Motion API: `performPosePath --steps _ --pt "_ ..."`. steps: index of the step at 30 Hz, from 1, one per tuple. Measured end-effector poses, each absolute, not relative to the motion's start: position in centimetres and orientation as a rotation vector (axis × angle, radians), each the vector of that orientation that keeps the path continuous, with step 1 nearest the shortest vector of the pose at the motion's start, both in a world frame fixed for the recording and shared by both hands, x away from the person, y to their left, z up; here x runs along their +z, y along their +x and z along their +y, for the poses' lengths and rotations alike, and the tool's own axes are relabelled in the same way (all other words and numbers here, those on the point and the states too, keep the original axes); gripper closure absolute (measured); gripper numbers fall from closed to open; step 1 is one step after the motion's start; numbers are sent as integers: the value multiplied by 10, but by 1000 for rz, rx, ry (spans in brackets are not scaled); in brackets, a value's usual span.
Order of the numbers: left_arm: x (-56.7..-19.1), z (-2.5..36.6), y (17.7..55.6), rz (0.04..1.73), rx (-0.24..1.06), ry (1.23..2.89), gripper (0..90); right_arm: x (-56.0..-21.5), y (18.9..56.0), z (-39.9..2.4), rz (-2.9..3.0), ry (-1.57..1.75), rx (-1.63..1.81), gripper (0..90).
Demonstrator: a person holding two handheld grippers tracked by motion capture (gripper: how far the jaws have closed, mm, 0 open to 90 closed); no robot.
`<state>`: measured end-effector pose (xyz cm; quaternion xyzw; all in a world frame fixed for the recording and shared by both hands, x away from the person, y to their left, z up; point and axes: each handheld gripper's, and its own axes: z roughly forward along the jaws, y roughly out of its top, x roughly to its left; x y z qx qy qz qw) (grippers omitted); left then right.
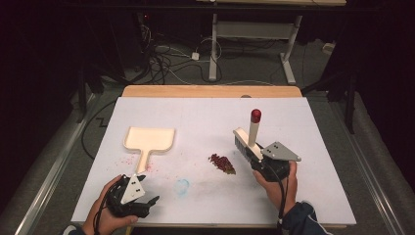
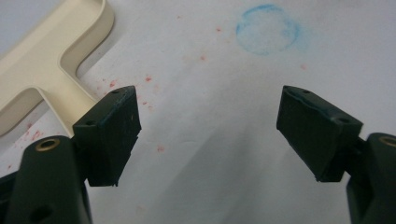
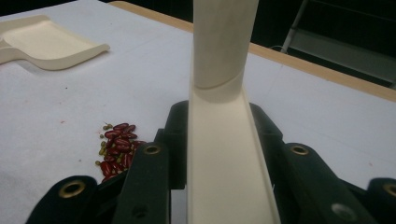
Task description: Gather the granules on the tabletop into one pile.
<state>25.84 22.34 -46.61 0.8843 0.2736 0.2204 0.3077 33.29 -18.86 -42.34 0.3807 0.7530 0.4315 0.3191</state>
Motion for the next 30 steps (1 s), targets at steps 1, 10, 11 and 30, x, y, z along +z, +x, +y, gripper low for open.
performPosePath --steps 1,10,11,30 --pt "-466 224 258 725 586 2338 207 -422 333 -190 1987 995 1144 672" --pt "-464 229 259 765 604 2315 207 -401 326 -219 2125 931 1225 671" --pt "-463 230 259 768 607 2313 207 -399 324 -223 2144 926 1224 671" --pt "-464 225 263 751 594 2323 207 -409 318 -282 2606 954 1193 668"
